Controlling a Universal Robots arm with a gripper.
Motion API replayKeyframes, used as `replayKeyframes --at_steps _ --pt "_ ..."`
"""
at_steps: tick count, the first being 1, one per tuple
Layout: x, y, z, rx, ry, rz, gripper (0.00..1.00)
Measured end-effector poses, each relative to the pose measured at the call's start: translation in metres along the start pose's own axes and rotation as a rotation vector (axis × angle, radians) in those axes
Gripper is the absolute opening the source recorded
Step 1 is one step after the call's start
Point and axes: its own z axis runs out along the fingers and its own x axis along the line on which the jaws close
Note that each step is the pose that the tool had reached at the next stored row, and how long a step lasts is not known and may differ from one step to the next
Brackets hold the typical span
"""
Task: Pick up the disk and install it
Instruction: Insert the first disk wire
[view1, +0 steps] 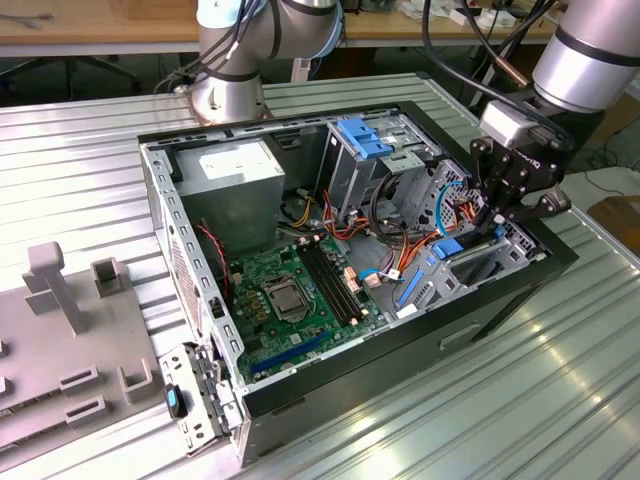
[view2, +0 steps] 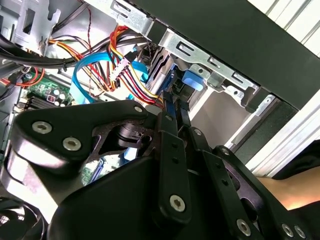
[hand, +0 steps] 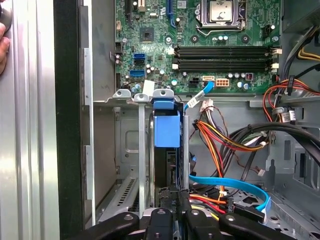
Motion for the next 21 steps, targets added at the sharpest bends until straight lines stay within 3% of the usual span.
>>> replayKeyframes --at_steps 21 --pt "-0.0013 -0.0001 -0.0018 0.0000 -0.0003 0.000 0.16"
